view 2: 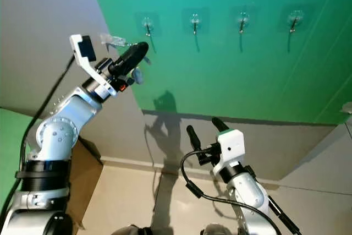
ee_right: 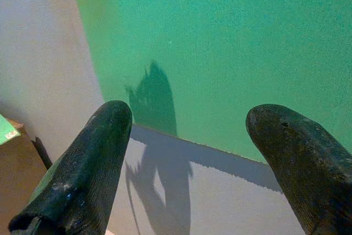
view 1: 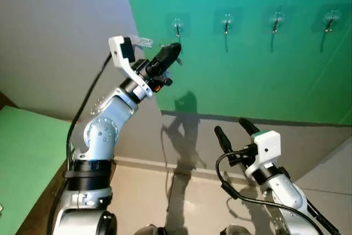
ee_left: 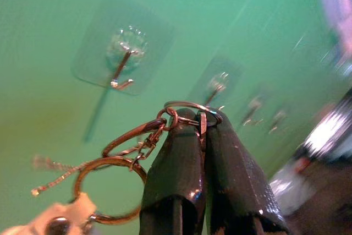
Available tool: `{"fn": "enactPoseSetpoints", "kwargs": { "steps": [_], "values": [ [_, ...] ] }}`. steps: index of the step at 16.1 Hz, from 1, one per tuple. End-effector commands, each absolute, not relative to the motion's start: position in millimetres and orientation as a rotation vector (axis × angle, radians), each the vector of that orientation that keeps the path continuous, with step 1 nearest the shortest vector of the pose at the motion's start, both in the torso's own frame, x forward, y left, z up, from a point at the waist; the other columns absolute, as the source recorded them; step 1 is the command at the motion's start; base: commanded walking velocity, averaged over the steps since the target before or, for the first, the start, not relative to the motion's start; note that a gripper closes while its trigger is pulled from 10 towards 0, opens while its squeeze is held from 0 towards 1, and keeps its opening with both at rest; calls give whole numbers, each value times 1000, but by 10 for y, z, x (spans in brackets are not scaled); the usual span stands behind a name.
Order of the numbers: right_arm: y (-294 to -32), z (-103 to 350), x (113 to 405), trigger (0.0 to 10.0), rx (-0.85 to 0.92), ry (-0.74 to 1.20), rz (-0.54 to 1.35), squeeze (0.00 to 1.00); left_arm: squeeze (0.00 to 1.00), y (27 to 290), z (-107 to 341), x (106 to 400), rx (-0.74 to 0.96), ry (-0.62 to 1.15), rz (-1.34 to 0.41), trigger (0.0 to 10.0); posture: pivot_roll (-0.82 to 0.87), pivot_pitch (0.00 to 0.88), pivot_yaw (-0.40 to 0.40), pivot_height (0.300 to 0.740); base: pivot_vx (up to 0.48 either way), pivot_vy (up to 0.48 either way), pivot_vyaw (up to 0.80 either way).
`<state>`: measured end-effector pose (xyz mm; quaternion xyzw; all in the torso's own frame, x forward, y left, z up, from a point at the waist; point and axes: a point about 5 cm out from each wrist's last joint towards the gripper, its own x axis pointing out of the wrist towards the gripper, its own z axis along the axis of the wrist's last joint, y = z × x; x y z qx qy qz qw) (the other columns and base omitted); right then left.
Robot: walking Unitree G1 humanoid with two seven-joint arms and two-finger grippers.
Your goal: Hang keys on a hook
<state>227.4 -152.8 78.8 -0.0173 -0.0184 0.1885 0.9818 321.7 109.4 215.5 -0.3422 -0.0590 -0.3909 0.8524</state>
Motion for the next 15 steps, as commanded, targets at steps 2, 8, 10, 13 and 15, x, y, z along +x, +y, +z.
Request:
{"fn": "enactPoseSetpoints", "kwargs": {
  "steps": [2,8,10,13,15],
  "values": [
    [-1476,815,2281,10000,-25,-41,402,0,0,1197,2233,3205,-948,-171,-798,0,-250,69,144,740,0,0,0],
    [-1471,825,2302,10000,-15,-39,406,0,0,1304,2255,3238,-1173,-230,-715,0,-245,71,140,740,0,0,0],
    [-1468,824,2298,10000,-13,-39,407,0,0,1341,2258,3225,-1183,-231,-712,0,-245,73,142,740,0,0,0],
    [-1453,843,2317,10000,-3,-41,404,0,0,1360,2310,3221,-1212,-229,-712,0,-246,71,144,740,0,0,0],
    [-1446,869,2338,10000,2,-49,401,0,0,1365,2328,3228,-1212,-233,-713,0,-247,72,145,740,0,0,0]
  ]
}}
